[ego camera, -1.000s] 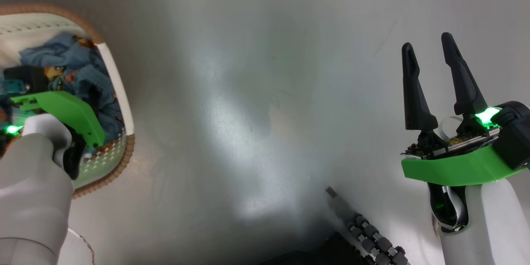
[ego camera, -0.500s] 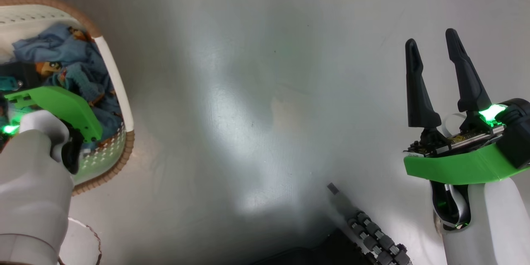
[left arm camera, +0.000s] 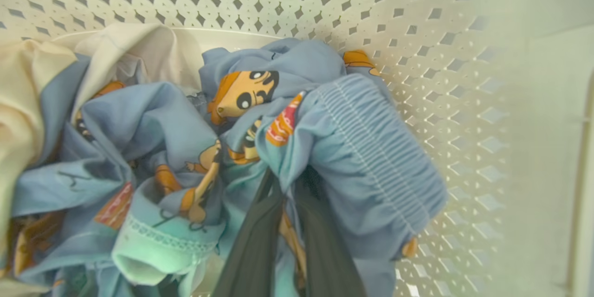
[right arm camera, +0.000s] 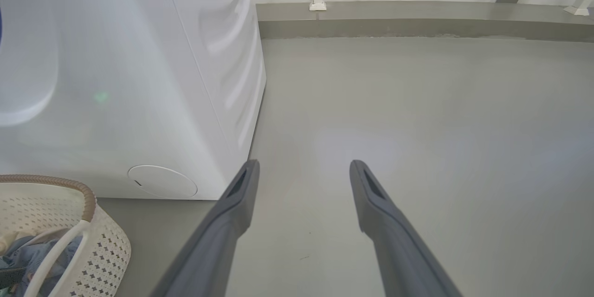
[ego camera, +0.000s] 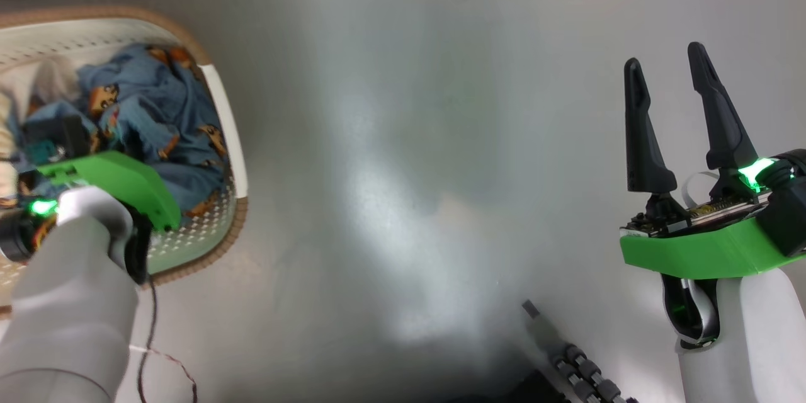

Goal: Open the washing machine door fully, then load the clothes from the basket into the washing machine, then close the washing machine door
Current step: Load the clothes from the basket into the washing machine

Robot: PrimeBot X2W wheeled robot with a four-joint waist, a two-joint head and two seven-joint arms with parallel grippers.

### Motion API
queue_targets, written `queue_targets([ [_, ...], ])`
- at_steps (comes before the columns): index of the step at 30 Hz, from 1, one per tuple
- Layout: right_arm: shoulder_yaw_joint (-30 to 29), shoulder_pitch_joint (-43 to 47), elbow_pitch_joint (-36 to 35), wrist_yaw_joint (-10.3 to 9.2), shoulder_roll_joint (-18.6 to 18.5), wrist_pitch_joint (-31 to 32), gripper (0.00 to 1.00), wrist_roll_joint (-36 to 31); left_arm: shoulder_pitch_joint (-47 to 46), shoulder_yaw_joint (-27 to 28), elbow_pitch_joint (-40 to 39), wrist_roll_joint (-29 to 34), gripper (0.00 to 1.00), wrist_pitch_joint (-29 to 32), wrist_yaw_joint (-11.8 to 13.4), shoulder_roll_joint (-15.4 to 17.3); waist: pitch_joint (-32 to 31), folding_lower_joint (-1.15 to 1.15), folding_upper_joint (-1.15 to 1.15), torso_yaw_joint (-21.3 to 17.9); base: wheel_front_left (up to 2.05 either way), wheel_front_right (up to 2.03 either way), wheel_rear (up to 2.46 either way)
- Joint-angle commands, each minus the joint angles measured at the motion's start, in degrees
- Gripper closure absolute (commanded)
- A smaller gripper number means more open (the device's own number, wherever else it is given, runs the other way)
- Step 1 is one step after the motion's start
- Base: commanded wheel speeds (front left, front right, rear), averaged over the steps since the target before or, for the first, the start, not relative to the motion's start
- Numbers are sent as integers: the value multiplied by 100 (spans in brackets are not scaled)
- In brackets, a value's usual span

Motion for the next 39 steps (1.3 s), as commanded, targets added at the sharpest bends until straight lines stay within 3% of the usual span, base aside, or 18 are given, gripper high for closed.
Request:
queue_targets([
  [1,90,204,-98,16,-15,-26,0,-86,332,41,-9,49,100,-144,23,149,-252,0,0,208,0,0,0],
  [13,-26,457,79,16,-85,-26,0,-411,992,103,-378,39,100,-726,66,-54,-1122,0,0,748,0,0,0],
  [25,-24,842,420,16,-240,-26,0,-456,2427,818,-2945,709,100,-735,509,-4,-2240,0,0,1158,0,0,0],
  [39,144,1449,900,16,-216,-26,0,-431,4251,1278,-5171,1558,100,-735,592,104,-3796,0,0,1428,0,0,0],
])
